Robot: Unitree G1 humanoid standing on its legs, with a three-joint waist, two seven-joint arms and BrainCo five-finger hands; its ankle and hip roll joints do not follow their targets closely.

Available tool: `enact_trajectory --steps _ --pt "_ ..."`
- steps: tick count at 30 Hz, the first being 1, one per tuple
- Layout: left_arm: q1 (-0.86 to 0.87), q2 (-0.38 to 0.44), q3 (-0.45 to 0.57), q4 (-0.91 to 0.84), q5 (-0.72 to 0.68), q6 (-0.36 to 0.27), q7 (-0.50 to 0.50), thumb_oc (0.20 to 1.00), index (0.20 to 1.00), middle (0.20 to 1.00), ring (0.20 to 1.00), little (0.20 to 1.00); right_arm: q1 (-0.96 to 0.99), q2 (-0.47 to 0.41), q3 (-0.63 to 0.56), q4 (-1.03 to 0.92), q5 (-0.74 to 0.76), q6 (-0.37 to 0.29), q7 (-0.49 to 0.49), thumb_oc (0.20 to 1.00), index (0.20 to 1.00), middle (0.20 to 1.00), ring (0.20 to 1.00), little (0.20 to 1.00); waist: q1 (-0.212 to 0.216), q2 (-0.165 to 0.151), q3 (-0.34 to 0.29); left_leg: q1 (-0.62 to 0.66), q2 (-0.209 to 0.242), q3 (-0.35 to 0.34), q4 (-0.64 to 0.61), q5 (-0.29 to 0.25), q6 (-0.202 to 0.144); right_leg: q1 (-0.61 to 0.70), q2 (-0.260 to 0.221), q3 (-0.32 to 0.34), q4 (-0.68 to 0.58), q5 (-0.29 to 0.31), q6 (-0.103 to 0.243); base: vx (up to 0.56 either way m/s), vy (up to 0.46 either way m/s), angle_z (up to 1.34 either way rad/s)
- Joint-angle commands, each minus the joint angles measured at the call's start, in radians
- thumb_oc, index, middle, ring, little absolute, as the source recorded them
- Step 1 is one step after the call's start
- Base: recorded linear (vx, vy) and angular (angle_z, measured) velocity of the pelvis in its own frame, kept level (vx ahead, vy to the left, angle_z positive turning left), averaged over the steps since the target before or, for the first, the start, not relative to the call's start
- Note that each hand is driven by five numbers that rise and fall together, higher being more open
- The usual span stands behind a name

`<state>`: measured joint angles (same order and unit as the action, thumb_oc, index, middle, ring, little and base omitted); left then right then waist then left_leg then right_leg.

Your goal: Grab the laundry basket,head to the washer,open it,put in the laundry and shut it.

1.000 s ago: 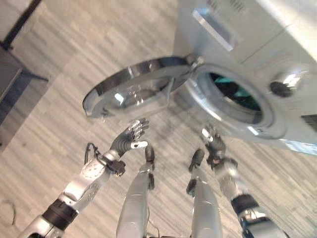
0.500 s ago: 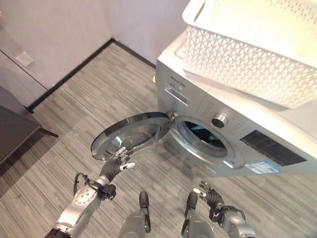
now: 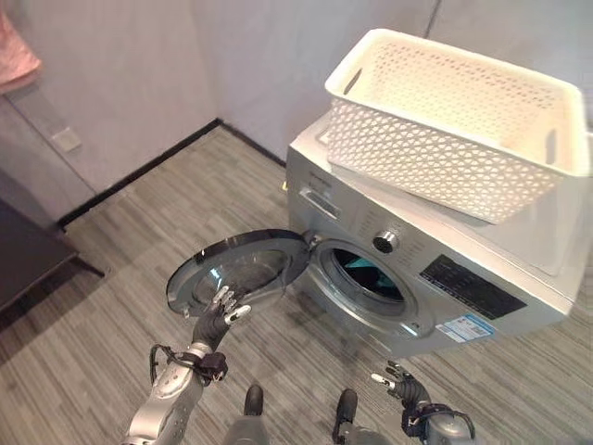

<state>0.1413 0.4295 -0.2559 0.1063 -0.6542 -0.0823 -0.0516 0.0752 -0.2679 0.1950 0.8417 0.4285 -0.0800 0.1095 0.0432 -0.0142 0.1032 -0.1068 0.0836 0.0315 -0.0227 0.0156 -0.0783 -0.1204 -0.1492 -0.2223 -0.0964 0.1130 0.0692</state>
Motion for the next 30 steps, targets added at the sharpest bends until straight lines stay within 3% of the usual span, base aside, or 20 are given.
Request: enact_trajectory --steps 1,4,6,8,13,15,16,20,25,27,30 --pt "-0.014 -0.006 0.041 -0.028 0.056 -0.039 0.027 1.000 1.000 1.000 1.000 1.000 0.019 -0.004 -0.045 -0.025 0.024 -0.001 -0.020 1.000 1.000 1.000 1.000 1.000 0.007 0.038 -0.025 0.075 0.075 -0.060 -0.007 -0.014 -0.010 0.088 -0.020 -0.017 0.080 -0.148 0.068 0.03 0.325 -0.42" --pt "-0.015 0.004 0.070 -0.054 0.063 -0.054 0.032 1.000 1.000 1.000 1.000 1.000 0.019 0.014 -0.069 -0.023 0.015 0.004 -0.031 1.000 1.000 1.000 1.000 1.000 0.011 0.047 -0.011 0.103 0.016 -0.034 -0.015 -0.061 0.021 0.074 -0.080 0.007 0.075 -0.085 0.105 -0.01 0.382 -0.40" --pt "-0.019 0.006 0.076 -0.061 0.058 -0.058 0.029 1.000 1.000 1.000 1.000 1.000 0.015 0.019 -0.074 -0.017 0.012 0.004 -0.031 1.000 1.000 1.000 1.000 1.000 0.010 0.050 -0.013 0.106 0.001 -0.026 -0.027 -0.068 0.028 0.066 -0.095 0.012 0.063 -0.064 0.116 -0.03 0.217 -0.34" --pt "-0.026 0.024 0.089 -0.077 0.075 -0.068 0.020 1.000 1.000 1.000 1.000 1.000 -0.007 0.034 -0.073 0.026 -0.009 0.003 -0.031 1.000 1.000 1.000 1.000 1.000 0.010 0.058 -0.016 0.095 -0.043 -0.014 -0.033 -0.084 0.057 0.022 -0.133 0.026 0.055 0.012 0.146 -0.12 0.263 -0.23" --pt "-0.062 0.036 0.115 -0.075 0.088 -0.070 0.040 1.000 1.000 1.000 1.000 1.000 -0.044 0.060 -0.029 0.055 -0.014 0.007 -0.018 1.000 1.000 1.000 1.000 1.000 0.031 0.073 0.003 0.047 -0.042 0.018 0.020 -0.088 0.094 0.038 -0.105 0.011 0.237 -0.124 0.104 -0.17 0.097 -0.34" --pt "-0.067 0.038 0.122 -0.072 0.089 -0.068 0.040 1.000 1.000 1.000 1.000 1.000 -0.048 0.062 -0.024 0.060 -0.019 0.008 -0.011 1.000 1.000 1.000 1.000 1.000 0.040 0.066 -0.004 0.036 -0.048 0.020 0.032 -0.086 0.101 0.063 -0.097 0.004 0.267 -0.146 0.100 -0.08 -0.026 -0.31" --pt "-0.060 0.027 0.135 -0.065 0.093 -0.066 0.047 1.000 1.000 1.000 1.000 1.000 -0.051 0.068 -0.013 0.068 -0.028 0.007 -0.006 1.000 1.000 1.000 1.000 1.000 0.070 0.043 -0.026 0.027 -0.055 0.025 0.047 -0.087 0.099 0.149 -0.092 -0.020 0.219 -0.170 0.095 -0.06 -0.110 -0.30" --pt "-0.046 0.004 0.150 -0.065 0.099 -0.065 0.048 1.000 1.000 1.000 1.000 1.000 -0.060 0.078 0.012 0.059 -0.039 0.012 0.004 1.000 1.000 1.000 1.000 1.000 0.106 0.000 -0.055 0.005 -0.034 0.050 0.040 -0.066 0.082 0.183 -0.088 -0.023 0.119 -0.167 0.102 -0.10 -0.164 -0.27" --pt "-0.042 -0.026 0.159 -0.042 0.151 -0.069 0.075 1.000 1.000 1.000 1.000 1.000 -0.030 0.071 0.018 0.045 -0.042 0.012 0.011 1.000 1.000 1.000 1.000 1.000 0.100 -0.021 -0.062 -0.001 -0.013 0.045 0.021 -0.031 0.053 0.219 -0.066 -0.060 0.025 -0.166 0.100 -0.06 -0.122 -0.11" --pt "-0.039 -0.036 0.178 -0.042 0.203 -0.064 0.098 1.000 1.000 1.000 1.000 1.000 -0.012 0.068 0.003 0.058 -0.049 0.011 0.003 1.000 1.000 1.000 1.000 1.000 0.095 -0.023 -0.063 0.003 -0.009 0.028 -0.005 -0.010 0.045 0.232 -0.058 -0.082 0.011 -0.162 0.101 -0.05 -0.092 -0.12" --pt "-0.042 -0.016 0.278 -0.081 0.397 -0.103 0.203 1.000 1.000 1.000 1.000 1.000 0.013 0.079 -0.021 0.092 -0.066 0.003 -0.011 1.000 1.000 1.000 1.000 1.000 0.097 -0.029 -0.068 0.013 -0.007 0.007 -0.051 0.015 0.033 0.240 -0.051 -0.110 0.012 -0.165 0.101 -0.01 -0.046 0.13"
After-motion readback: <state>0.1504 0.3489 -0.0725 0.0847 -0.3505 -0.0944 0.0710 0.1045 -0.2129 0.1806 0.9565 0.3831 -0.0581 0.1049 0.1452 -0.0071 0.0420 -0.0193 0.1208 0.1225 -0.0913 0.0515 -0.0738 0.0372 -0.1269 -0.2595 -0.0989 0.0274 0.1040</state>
